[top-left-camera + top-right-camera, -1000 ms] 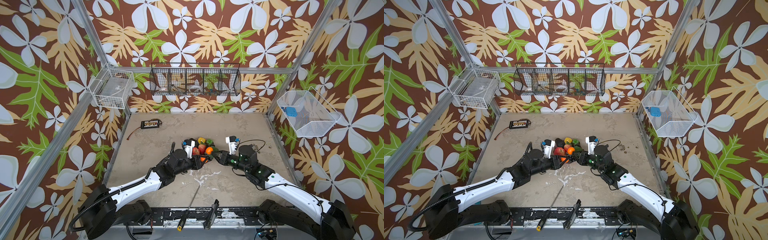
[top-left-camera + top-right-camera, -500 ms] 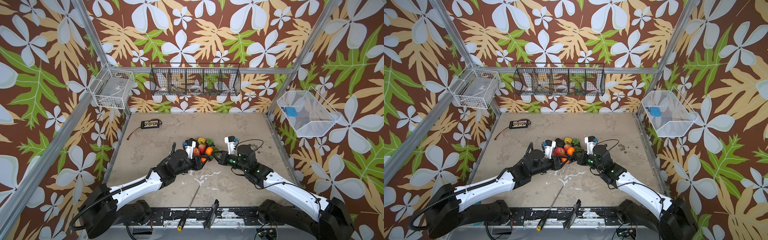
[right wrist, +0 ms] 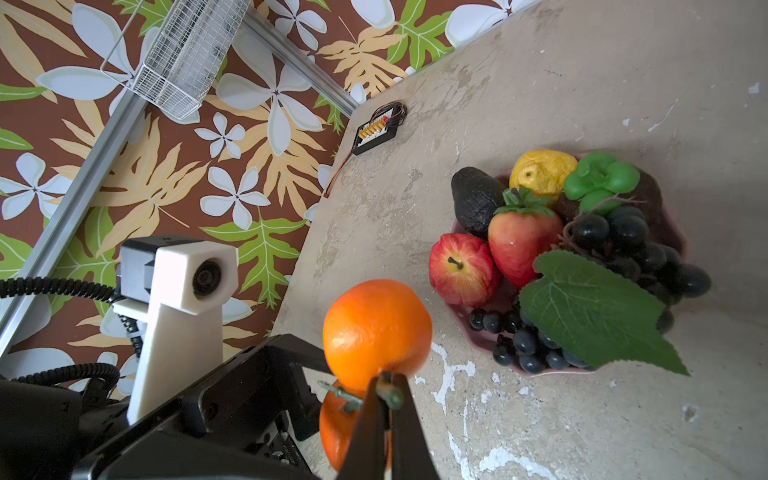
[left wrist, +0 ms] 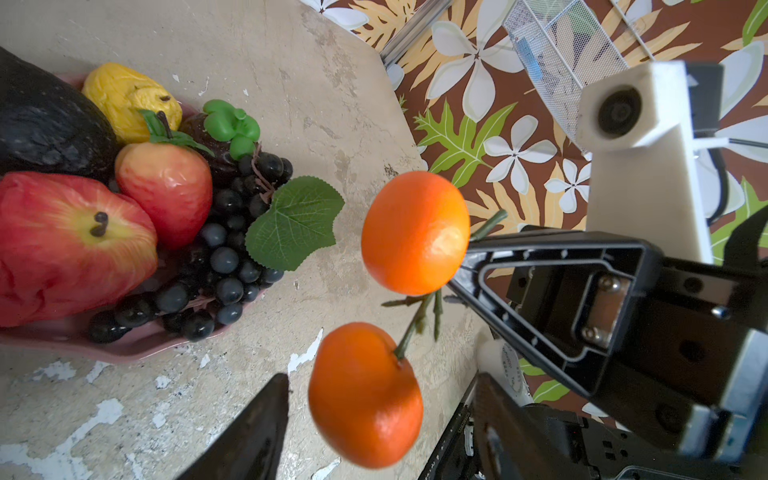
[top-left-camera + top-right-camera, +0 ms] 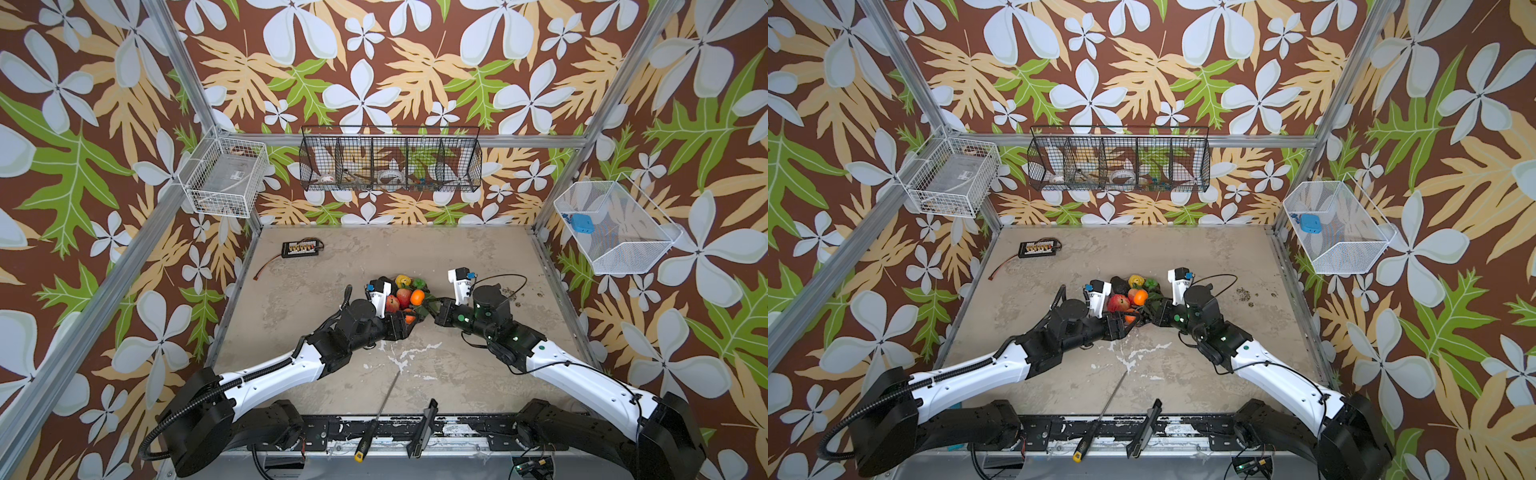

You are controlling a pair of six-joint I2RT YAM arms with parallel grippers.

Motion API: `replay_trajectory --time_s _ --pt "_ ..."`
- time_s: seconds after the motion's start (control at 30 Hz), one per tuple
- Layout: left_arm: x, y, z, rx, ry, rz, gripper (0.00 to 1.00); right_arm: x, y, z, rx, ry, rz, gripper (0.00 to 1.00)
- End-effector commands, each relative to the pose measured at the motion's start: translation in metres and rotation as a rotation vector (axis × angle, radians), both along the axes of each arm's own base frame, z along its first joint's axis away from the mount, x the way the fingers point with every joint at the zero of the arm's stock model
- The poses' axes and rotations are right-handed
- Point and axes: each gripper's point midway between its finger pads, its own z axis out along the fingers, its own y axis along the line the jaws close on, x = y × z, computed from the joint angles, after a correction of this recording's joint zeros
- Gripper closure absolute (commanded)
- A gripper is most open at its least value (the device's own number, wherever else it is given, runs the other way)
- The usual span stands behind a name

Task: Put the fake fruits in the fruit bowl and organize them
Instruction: 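Close the right gripper on the orange stem while the left gripper releases and withdraws, then lower the oranges onto the plate fruits with the right gripper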

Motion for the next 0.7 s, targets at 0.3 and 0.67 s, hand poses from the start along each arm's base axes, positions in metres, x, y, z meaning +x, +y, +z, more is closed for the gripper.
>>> replay_trajectory --time_s 0.3,0.67 --pt "0.023 0.129 0.023 0.181 -0.147 0.516 0.1 0.047 -0.002 -0.016 -0.342 -0.076 -0.037 1.0" --pt "0.014 0.173 0.022 0.184 -0.192 0.653 0.09 0.07 0.02 -0.065 -0.464 -0.011 0.005 1.0"
